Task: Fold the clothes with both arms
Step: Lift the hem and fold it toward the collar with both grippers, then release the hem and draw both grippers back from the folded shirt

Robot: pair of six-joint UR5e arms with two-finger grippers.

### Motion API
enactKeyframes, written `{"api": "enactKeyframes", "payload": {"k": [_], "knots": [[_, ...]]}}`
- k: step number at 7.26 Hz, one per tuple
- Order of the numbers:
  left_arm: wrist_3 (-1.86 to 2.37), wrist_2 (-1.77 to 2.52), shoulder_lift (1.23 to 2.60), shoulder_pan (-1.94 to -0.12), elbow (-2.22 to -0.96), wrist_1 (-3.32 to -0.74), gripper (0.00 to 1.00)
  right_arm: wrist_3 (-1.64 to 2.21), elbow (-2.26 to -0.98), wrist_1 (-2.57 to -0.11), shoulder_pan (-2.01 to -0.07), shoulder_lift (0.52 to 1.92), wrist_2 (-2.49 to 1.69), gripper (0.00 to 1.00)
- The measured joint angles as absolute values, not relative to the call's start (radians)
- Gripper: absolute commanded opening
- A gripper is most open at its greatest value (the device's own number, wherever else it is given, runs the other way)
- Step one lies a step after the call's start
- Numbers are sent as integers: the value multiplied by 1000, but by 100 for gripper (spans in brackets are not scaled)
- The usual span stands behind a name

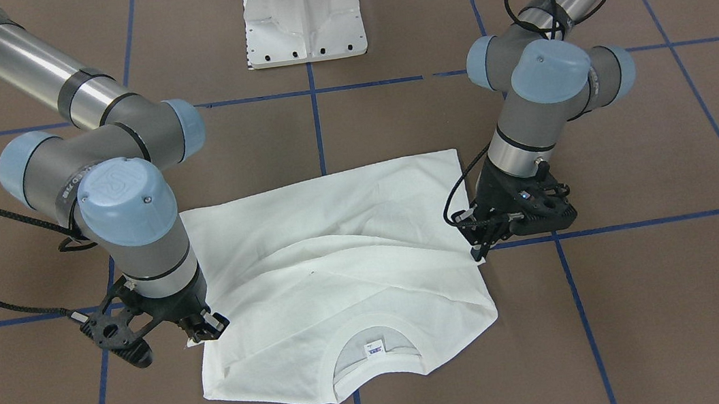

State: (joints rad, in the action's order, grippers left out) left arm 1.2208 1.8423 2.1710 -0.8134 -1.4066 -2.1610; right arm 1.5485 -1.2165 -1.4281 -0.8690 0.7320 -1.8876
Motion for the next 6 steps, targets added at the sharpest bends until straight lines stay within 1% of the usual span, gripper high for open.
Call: {"api": "enactKeyframes", "payload": {"k": [2, 5, 6], "knots": [[1180, 1837, 2189, -851, -1375, -2176, 0, 1538, -1162, -1400, -894, 718, -1896, 0], [1171, 1824, 2212, -860, -1329, -2183, 0, 1536, -1081, -1369, -893, 687, -1899, 0], [1172, 1811, 2226, -861, -1298, -2195, 13, 1536, -1061, -1346, -890, 684, -1899, 26]]}}
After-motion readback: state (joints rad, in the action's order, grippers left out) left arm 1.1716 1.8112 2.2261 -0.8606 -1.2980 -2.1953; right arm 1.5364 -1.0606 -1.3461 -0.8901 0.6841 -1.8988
